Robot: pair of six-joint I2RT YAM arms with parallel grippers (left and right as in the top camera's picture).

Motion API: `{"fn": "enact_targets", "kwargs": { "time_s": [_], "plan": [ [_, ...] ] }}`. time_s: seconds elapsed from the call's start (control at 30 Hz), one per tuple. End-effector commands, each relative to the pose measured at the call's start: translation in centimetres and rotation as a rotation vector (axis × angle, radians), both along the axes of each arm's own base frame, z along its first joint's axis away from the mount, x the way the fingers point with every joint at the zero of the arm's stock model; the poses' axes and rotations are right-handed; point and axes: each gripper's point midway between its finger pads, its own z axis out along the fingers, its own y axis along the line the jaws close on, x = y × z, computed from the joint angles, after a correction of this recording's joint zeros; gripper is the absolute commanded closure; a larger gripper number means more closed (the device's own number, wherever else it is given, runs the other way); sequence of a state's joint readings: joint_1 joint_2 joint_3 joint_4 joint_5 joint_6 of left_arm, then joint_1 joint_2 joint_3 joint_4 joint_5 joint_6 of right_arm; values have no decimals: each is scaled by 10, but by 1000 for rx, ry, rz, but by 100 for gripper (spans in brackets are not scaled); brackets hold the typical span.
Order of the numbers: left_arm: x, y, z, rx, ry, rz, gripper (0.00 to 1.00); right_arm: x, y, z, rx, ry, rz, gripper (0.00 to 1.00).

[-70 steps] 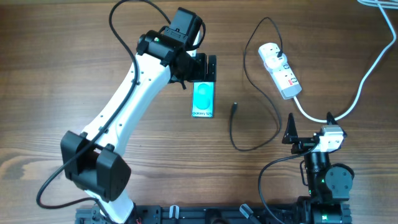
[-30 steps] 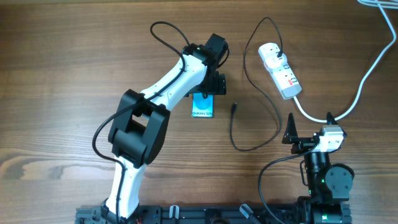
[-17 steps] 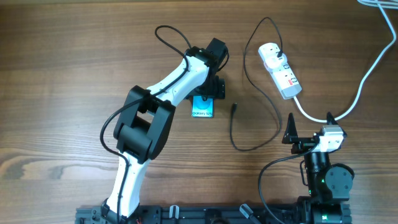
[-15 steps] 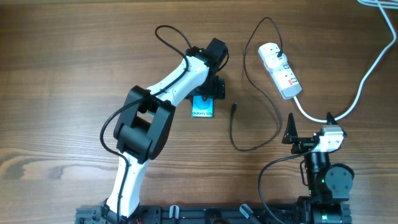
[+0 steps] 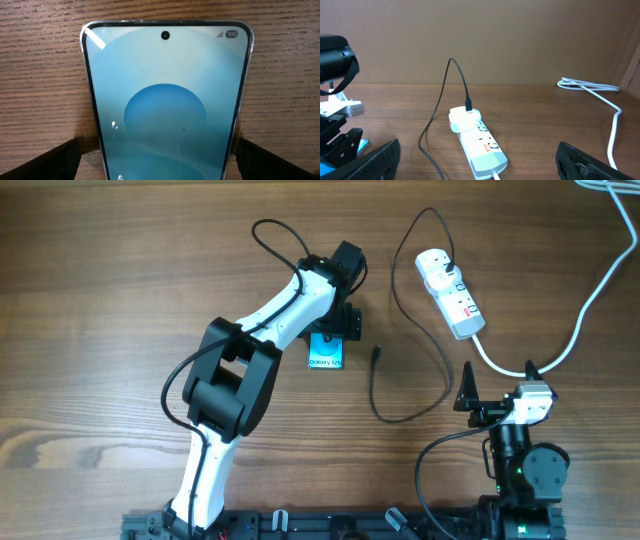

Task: Plug charger to phone and switch on socket
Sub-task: 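Close the left gripper on the phone's long edges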

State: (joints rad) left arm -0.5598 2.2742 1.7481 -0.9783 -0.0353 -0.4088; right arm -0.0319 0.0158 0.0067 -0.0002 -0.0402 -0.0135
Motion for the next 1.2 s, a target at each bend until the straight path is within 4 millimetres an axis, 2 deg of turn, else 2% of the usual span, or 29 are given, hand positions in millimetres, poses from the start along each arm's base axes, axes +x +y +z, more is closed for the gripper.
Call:
{"fn": "enact_targets", "kwargs": {
  "time_s": [0.0, 0.63, 0.77, 0.83, 1.17],
  "plan": [
    [-8, 11, -35, 52, 63, 20, 0, 0, -2, 1, -11, -7, -11, 0],
    [-15, 15, -39, 68, 90, 25, 0, 0, -2, 1, -11, -7, -11, 0],
    [-15, 15, -39, 68, 90, 25, 4, 0, -2, 1, -11, -7, -12, 0],
    [-15, 15, -39, 68, 90, 25, 14, 0, -2, 1, -11, -7, -11, 0],
    [-15, 15, -39, 68, 90, 25, 15, 0, -2, 1, -10, -7, -12, 0]
  ]
}}
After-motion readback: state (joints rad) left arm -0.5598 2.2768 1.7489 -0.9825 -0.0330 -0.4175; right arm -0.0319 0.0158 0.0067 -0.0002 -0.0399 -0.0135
